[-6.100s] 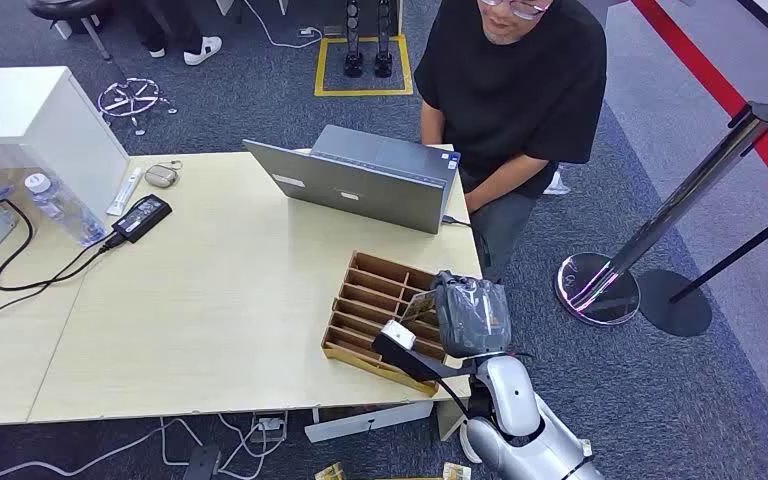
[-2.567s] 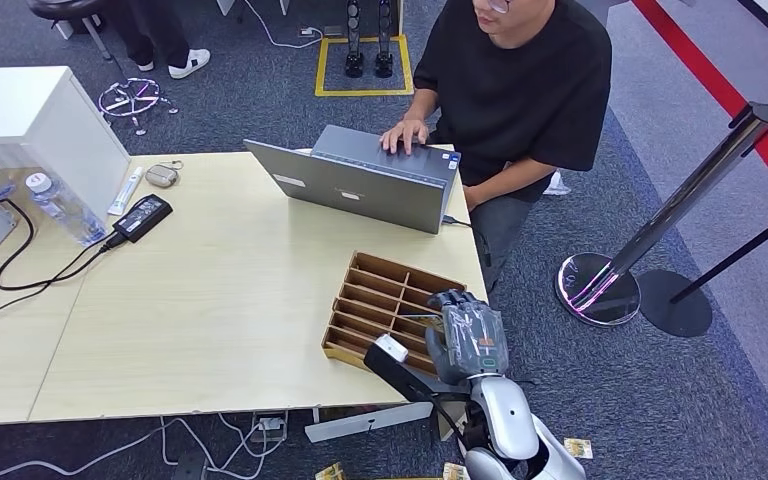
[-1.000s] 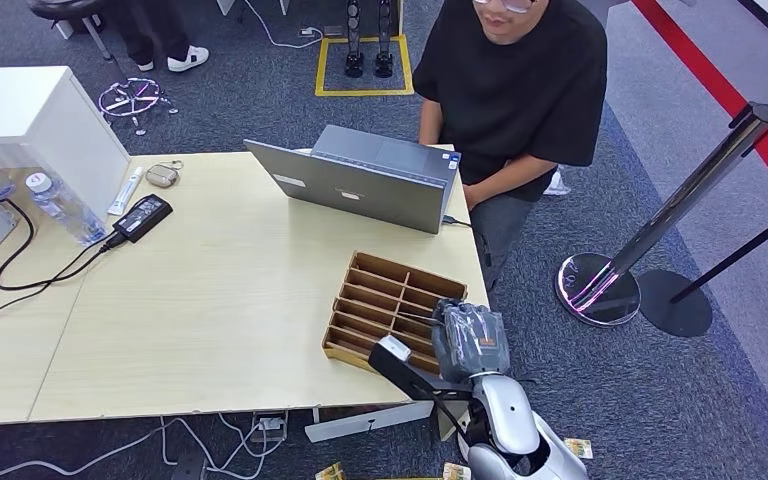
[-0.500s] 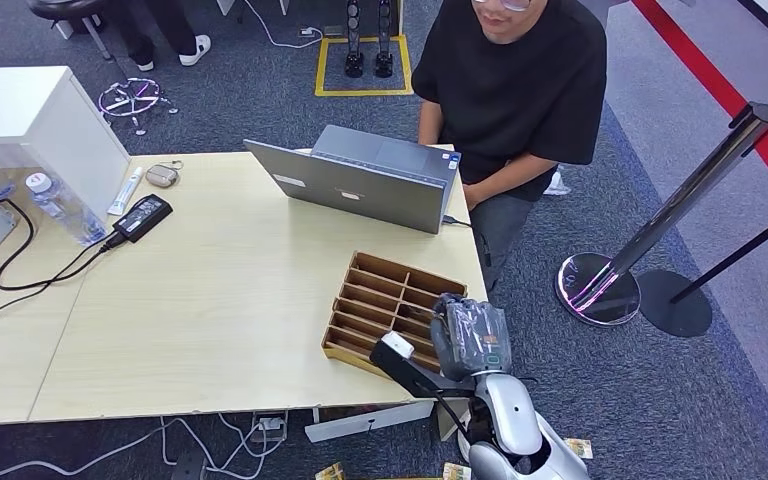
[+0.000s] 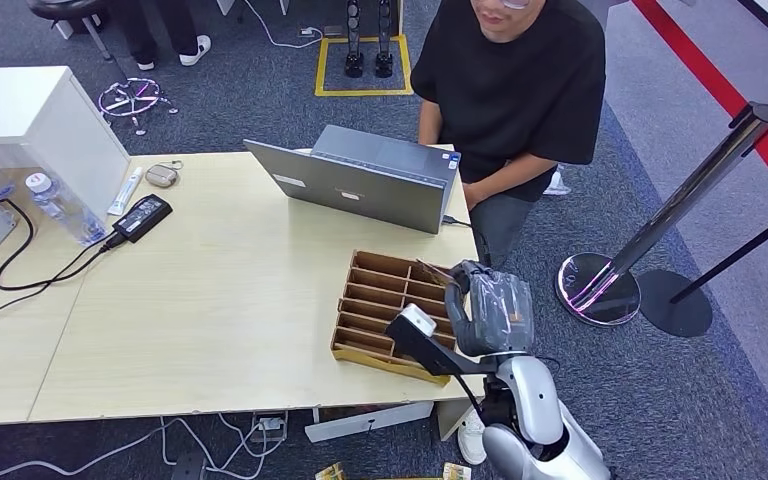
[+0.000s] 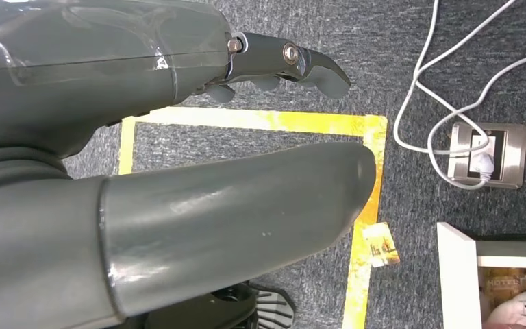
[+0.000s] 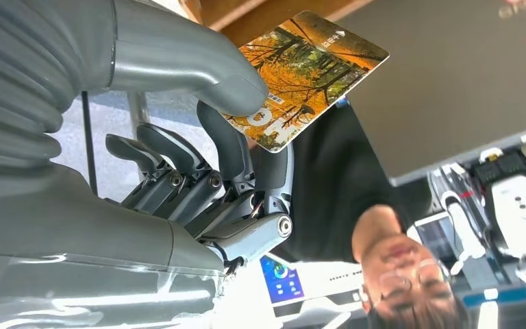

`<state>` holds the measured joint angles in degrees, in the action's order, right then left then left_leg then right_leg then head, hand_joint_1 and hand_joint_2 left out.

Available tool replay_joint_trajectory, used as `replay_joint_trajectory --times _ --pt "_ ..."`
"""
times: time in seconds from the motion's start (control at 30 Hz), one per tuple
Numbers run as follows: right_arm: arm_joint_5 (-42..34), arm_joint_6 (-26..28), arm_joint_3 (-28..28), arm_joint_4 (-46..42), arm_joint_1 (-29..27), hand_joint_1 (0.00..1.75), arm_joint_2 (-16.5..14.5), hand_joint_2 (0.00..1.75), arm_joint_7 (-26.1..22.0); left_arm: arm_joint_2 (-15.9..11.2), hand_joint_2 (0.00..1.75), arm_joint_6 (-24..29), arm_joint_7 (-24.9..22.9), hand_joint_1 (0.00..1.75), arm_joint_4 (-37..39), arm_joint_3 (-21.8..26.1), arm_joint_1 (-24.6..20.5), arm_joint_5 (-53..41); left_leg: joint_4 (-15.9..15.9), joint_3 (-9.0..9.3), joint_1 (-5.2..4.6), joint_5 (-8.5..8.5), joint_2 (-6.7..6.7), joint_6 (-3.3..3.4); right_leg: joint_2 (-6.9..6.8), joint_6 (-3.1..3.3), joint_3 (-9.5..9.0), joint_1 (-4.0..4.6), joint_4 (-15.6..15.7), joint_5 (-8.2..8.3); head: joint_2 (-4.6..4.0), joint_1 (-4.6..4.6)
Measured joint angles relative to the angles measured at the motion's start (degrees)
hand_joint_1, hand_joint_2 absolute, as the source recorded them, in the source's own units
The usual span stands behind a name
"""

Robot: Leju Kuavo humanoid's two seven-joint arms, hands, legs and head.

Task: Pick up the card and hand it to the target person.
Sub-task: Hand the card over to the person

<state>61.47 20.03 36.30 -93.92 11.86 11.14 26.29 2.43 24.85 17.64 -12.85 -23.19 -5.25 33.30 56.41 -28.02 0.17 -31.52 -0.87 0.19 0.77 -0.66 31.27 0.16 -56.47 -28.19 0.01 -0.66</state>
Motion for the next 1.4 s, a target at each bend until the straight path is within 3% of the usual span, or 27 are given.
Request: replay_joint_trajectory --times 0.33,0.5,0.83,1.0,1.27,1.4 --pt "-0.6 4.1 -3.4 -5.3 1.0 1.75 0.4 1.75 -2.0 0.0 0.0 0.0 0.1 0.0 0.0 -0.7 0.0 0.3 0.0 0.0 0.0 0.0 0.0 0.0 0.01 0.0 -0.01 0.0 0.0 0.0 0.0 -0.01" --pt "-1.6 5.3 -4.0 -4.5 4.2 1.75 0.5 1.75 -3.3 0.0 0.0 -0.2 -0.1 0.0 0.0 -1.4 0.0 -0.3 0.0 -0.01 0.0 0.0 0.0 0.0 0.01 0.0 -0.01 0.0 0.0 0.0 0.01 -0.01" --pt "-0.4 12.5 -4.7 9.7 15.3 1.75 -0.3 1.75 -6.3 0.0 0.0 -1.1 -2.2 0.0 0.0 -3.8 -1.4 -2.1 0.0 -0.03 0.0 0.02 -0.03 0.01 -0.04 -0.01 -0.02 0.0 0.0 0.02 0.01 0.0" --pt "-1.8 13.9 -4.7 16.8 17.7 1.75 -1.1 1.75 -7.3 0.0 0.0 -1.3 -2.5 0.0 0.0 -4.8 -1.8 -2.3 0.0 -0.07 0.01 0.02 -0.07 0.01 -0.07 -0.01 -0.01 0.0 0.0 0.02 0.0 0.0" --pt "-4.5 13.8 -4.7 26.4 21.6 1.75 -2.8 1.75 -6.5 0.0 0.0 -2.0 -3.8 0.0 0.0 -6.4 -2.5 -3.3 0.0 -0.07 0.0 0.02 -0.07 0.01 -0.08 -0.02 0.0 -0.01 0.0 0.02 0.01 0.0" --pt "-3.9 11.1 -4.6 33.5 25.2 1.75 -3.1 1.75 -4.8 0.0 0.0 -2.4 -4.5 0.0 0.0 -7.4 -3.0 -3.9 0.0 -0.04 0.0 0.02 -0.07 0.01 -0.08 -0.02 0.0 -0.01 0.0 0.03 0.01 -0.01"
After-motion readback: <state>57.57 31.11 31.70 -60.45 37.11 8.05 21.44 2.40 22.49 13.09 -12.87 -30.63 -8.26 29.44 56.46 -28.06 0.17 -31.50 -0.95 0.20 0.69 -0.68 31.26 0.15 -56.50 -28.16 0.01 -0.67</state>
